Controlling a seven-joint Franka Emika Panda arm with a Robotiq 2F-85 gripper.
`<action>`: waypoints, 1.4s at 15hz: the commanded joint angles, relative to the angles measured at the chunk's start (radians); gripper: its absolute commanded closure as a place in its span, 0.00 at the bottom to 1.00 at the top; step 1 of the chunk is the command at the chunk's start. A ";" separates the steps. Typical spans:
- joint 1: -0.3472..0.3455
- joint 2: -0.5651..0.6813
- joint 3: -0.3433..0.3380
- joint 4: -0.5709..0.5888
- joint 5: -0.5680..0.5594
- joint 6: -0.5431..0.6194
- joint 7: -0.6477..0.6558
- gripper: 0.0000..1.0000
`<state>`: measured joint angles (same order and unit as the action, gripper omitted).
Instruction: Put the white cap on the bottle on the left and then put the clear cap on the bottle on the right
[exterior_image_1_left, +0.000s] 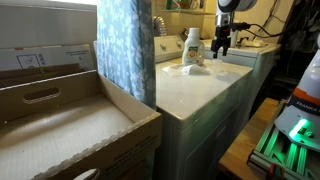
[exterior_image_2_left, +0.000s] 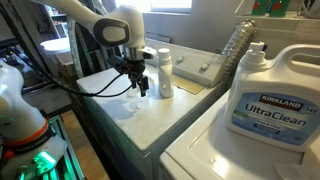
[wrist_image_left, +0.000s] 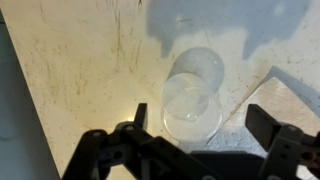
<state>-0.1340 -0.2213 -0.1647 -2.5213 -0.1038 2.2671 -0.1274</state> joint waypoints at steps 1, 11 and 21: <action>-0.005 0.016 -0.007 -0.034 0.045 0.089 0.008 0.00; -0.003 0.066 -0.007 -0.041 0.115 0.150 -0.020 0.29; -0.065 -0.059 -0.012 -0.016 -0.031 0.022 0.031 0.56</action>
<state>-0.1616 -0.1818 -0.1680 -2.5342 -0.0522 2.3671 -0.1213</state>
